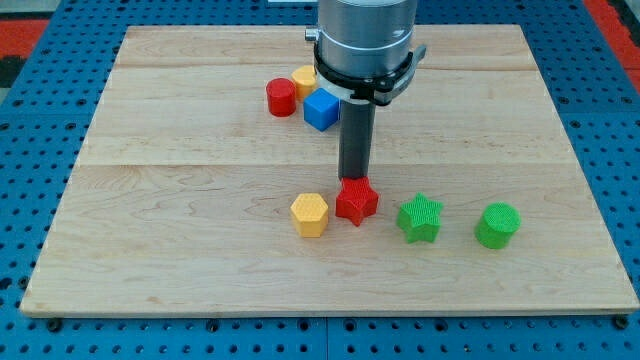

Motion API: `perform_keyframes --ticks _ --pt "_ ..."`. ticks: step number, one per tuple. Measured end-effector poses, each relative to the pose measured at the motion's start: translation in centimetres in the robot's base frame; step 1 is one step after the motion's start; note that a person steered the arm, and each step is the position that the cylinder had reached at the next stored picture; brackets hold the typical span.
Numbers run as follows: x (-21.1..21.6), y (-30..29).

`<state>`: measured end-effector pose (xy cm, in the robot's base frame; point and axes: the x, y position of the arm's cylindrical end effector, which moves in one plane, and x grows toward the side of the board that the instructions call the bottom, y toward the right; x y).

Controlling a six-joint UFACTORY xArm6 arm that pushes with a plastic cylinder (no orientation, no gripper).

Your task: Move the blue triangle closer to the yellow hexagon

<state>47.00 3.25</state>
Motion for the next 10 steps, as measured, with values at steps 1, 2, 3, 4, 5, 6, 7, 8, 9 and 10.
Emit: perform_keyframes --ticks 1,2,3,4,5,6,7,8,9,10 --pt "2.0 0.0" --pt "2.4 0.0" --pt "-2.6 1.8" --pt "-2.9 8.0" --pt "-8.1 9.6" --pt "-10.1 3.6" --pt "-10.4 -2.8" --pt "-7.8 -8.1" --pt "-7.7 -9.2" --pt "-7.7 -6.7"
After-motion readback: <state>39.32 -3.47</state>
